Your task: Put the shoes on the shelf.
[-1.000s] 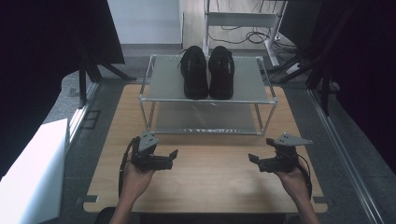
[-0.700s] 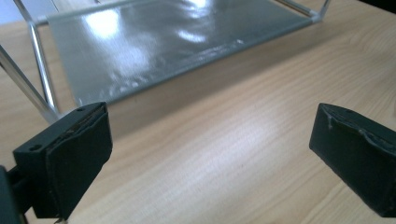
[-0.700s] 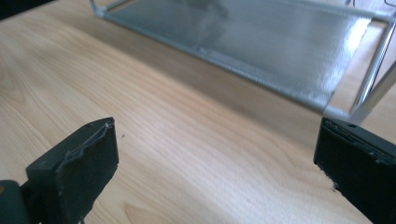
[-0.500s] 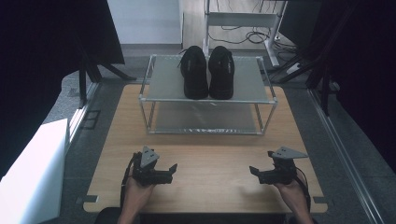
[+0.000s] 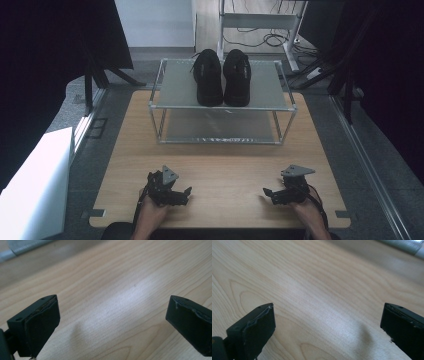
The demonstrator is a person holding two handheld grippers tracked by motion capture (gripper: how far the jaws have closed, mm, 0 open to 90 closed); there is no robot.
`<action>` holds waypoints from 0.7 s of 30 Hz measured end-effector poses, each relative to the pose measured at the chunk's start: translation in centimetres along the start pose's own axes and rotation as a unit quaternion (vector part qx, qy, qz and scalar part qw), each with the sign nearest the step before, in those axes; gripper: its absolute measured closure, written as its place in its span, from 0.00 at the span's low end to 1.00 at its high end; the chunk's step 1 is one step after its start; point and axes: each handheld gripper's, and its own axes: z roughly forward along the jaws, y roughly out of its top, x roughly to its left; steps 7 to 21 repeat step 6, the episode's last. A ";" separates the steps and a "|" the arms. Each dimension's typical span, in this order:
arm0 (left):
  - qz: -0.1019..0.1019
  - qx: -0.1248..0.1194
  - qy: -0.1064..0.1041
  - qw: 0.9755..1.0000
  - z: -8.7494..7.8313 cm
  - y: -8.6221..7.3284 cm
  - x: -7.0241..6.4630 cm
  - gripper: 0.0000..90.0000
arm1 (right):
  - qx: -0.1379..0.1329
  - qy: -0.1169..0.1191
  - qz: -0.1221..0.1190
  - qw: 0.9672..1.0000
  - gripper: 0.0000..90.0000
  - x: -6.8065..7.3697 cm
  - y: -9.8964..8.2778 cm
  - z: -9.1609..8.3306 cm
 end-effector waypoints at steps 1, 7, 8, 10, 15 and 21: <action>0.002 0.005 0.002 1.000 0.1 0.0 0.0 0.00 | 0.005 0.001 -0.001 1.000 0.00 0.0 -0.1 0.1; 0.001 0.014 0.001 1.000 0.5 -0.1 0.0 0.00 | 0.023 0.000 -0.004 1.000 0.00 0.1 -0.3 0.6; 0.001 0.014 0.001 1.000 0.5 -0.1 0.0 0.00 | 0.023 0.000 -0.004 1.000 0.00 0.1 -0.3 0.6; 0.001 0.014 0.001 1.000 0.5 -0.1 0.0 0.00 | 0.023 0.000 -0.004 1.000 0.00 0.1 -0.3 0.6; 0.001 0.014 0.001 1.000 0.5 -0.1 0.0 0.00 | 0.023 0.000 -0.004 1.000 0.00 0.1 -0.3 0.6; 0.001 0.014 0.001 1.000 0.5 -0.1 0.0 0.00 | 0.023 0.000 -0.004 1.000 0.00 0.1 -0.3 0.6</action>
